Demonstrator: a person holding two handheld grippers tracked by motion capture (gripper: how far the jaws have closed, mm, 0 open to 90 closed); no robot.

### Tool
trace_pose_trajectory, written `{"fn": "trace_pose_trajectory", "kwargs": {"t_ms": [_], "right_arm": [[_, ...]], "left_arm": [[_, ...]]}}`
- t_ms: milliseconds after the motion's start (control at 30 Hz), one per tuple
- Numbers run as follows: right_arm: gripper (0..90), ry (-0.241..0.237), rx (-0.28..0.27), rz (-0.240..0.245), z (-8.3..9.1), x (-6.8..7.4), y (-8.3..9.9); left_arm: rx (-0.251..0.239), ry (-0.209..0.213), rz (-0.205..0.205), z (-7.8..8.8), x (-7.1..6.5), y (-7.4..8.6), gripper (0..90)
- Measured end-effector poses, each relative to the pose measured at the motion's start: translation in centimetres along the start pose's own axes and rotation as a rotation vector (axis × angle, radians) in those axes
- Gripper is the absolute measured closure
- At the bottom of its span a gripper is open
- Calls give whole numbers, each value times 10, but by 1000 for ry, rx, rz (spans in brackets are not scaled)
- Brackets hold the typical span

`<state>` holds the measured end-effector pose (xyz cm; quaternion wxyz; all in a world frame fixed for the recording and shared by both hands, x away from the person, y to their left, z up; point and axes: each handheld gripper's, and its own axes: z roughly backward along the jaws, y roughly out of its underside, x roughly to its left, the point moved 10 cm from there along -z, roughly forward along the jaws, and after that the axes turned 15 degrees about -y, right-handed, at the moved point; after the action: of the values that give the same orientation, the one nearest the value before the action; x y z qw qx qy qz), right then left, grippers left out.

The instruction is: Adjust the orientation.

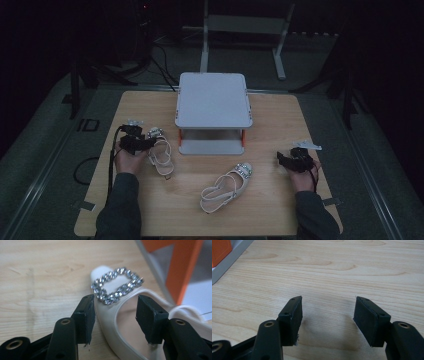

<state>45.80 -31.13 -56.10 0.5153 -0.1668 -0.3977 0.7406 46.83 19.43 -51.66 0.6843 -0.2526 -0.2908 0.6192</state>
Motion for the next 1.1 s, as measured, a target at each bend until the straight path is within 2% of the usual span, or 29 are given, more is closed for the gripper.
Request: {"fn": "trace_pose_trajectory", "kwargs": {"t_ms": [100, 167, 300, 667, 900, 1100], "right_arm": [[397, 0, -1, 1, 0, 1, 0], [397, 2, -4, 0, 0, 0, -1], [396, 4, -7, -3, 1, -1, -1], [394, 5, -12, -8, 3, -3, -1], [393, 5, -14, -8, 3, -3, -1], [393, 7, -16, -10, 3, -3, -1]], "left_arm": [[-19, -10, -8, 15, -2, -6, 490], [-19, -32, -20, 22, -3, -8, 493], [-16, -33, -23, 34, -11, -10, 493], [12, -2, -7, 41, -25, -4, 470], [42, -19, -2, 39, -27, 5, 464], [64, -27, 7, 37, -24, 9, 461]]}}
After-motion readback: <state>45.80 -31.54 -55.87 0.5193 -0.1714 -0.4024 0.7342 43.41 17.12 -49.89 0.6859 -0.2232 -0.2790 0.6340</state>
